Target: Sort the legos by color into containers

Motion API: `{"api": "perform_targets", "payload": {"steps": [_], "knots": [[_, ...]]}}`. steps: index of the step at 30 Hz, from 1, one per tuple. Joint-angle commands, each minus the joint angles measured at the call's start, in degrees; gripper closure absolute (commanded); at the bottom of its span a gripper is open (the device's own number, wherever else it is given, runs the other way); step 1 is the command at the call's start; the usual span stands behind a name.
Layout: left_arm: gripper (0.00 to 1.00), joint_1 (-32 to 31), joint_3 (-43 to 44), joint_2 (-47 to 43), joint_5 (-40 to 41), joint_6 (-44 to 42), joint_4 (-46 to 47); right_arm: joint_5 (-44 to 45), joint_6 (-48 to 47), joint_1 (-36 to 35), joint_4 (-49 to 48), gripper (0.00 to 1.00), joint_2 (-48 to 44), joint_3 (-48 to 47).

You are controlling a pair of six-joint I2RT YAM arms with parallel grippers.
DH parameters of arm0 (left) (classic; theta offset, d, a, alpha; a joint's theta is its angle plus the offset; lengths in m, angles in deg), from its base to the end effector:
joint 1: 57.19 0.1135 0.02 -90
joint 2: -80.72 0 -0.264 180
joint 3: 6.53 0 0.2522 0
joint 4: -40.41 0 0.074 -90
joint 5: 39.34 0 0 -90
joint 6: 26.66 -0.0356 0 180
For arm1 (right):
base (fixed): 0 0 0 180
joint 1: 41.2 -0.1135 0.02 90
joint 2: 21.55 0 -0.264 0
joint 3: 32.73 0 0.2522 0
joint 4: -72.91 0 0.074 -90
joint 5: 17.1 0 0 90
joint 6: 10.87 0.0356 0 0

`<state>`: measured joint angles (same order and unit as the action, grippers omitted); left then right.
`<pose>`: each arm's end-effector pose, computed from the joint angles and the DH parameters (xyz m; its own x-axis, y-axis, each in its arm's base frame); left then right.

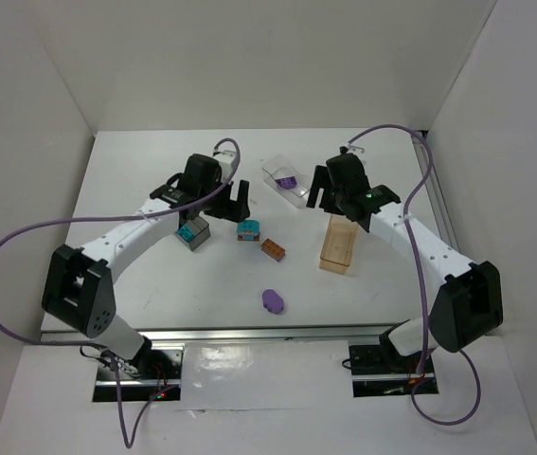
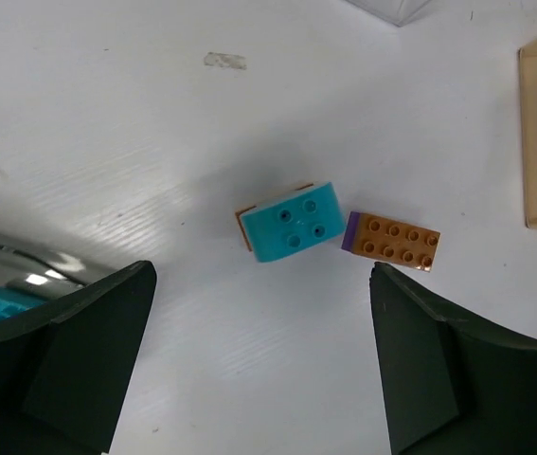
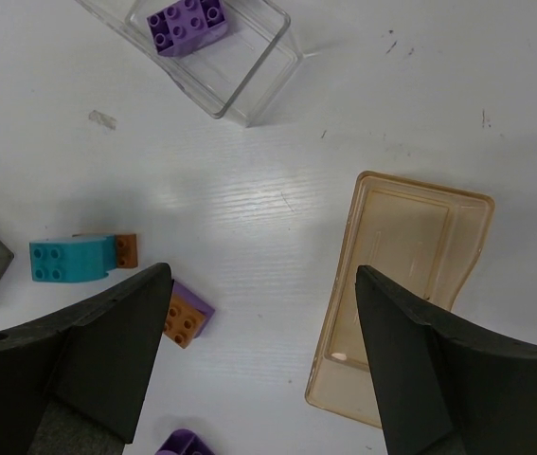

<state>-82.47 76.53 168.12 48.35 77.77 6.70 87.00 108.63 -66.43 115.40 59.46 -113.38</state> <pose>0.3121 -0.1490 0.2906 -0.6532 0.0331 -0.7564 0.3021 0.9275 -0.2203 0.2846 0.1245 0.2989 -0.6595 0.2172 -0.7197 0.0837 0.9726 0.2168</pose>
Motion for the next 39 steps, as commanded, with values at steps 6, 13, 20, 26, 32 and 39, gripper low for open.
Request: {"api": "perform_targets", "payload": {"steps": [6,13,20,26,32,39], "knots": [[0.00,-1.97,5.84,12.52,-8.06,-2.93,6.15,-0.05,-0.58,0.19,1.32,0.15,-2.97,0.45],[0.04,-3.98,11.21,18.25,-10.01,-2.31,3.07,-0.05,-0.05,0.19,1.85,0.15,-3.49,1.06],[0.11,-4.52,7.44,16.67,-7.98,-1.17,0.17,-0.05,-0.05,-0.34,1.85,0.15,-4.11,1.59],[0.17,-6.45,5.94,16.05,-5.35,-1.17,-3.33,-0.57,-0.05,-0.34,1.24,0.15,-3.59,2.12],[0.18,-9.18,7.17,15.52,1.15,-0.64,-8.09,-0.57,-0.05,-0.34,1.24,0.15,-3.58,2.12],[0.28,-9.79,6.11,14.21,3.80,0.50,-8.71,-1.63,-0.05,-0.34,1.24,0.13,-3.58,2.65]]}}
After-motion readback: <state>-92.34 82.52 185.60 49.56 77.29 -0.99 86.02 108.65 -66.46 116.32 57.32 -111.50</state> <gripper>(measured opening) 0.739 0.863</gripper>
